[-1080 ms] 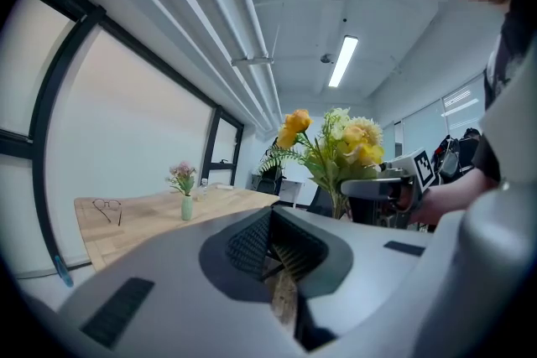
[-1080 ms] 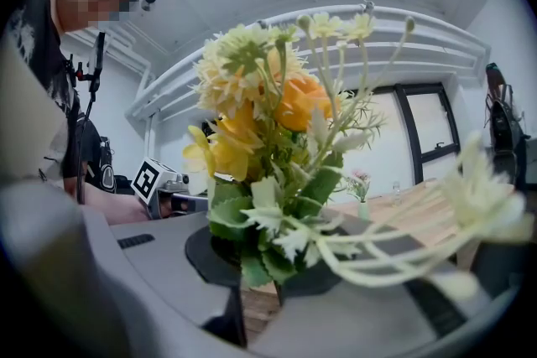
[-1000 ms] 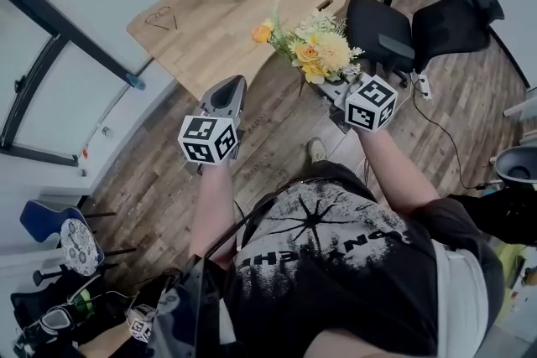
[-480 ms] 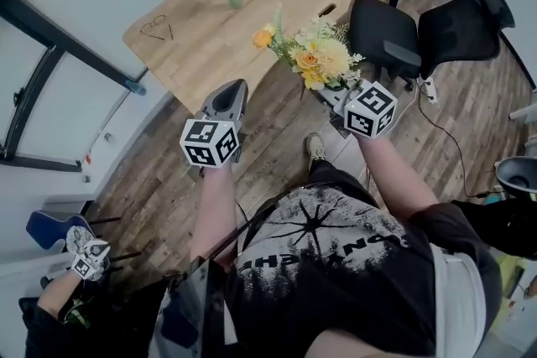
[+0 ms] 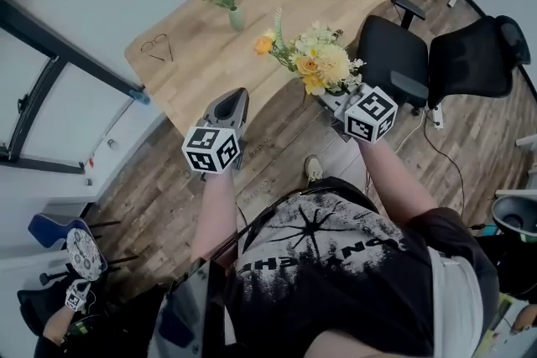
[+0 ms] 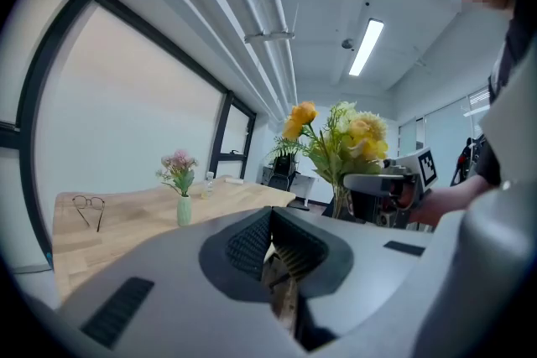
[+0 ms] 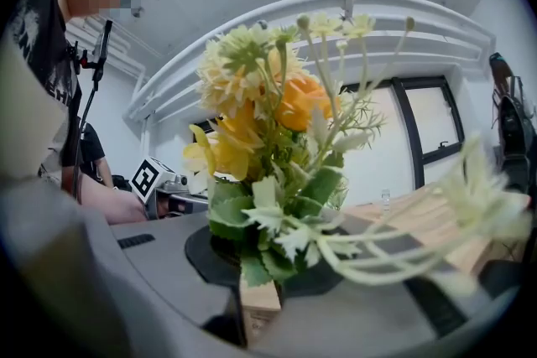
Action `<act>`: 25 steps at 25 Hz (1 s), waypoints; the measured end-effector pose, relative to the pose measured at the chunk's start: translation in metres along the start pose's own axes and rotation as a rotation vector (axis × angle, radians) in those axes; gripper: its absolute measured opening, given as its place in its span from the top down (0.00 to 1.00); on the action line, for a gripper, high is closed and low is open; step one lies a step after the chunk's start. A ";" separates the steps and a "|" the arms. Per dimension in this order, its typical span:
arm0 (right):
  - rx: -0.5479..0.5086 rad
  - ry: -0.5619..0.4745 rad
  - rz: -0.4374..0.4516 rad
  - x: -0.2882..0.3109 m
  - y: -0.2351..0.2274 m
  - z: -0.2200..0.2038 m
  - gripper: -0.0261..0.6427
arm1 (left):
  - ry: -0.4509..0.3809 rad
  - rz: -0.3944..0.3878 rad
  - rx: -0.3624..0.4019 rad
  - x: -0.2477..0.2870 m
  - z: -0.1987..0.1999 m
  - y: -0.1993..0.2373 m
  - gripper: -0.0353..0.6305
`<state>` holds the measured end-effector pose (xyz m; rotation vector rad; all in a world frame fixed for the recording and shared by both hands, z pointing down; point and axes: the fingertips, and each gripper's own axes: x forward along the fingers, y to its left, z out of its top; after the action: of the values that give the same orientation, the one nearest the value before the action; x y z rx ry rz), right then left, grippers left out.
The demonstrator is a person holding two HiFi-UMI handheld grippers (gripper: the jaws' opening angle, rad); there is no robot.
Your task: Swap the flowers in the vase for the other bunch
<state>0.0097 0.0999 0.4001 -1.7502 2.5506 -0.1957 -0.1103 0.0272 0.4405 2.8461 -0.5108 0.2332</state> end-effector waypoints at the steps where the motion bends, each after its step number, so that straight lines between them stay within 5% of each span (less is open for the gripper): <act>1: 0.000 0.001 0.005 0.001 -0.004 0.000 0.86 | -0.004 0.006 -0.004 0.003 0.001 0.001 0.92; 14: 0.023 0.029 0.090 0.022 -0.118 0.003 0.86 | 0.008 0.112 -0.042 0.099 0.018 0.017 0.92; 25: 0.041 0.030 0.157 0.035 -0.165 -0.001 0.86 | -0.005 0.193 -0.051 0.137 0.024 0.030 0.92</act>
<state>0.1495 0.0088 0.4233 -1.5361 2.6693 -0.2671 0.0079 -0.0505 0.4512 2.7492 -0.7822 0.2431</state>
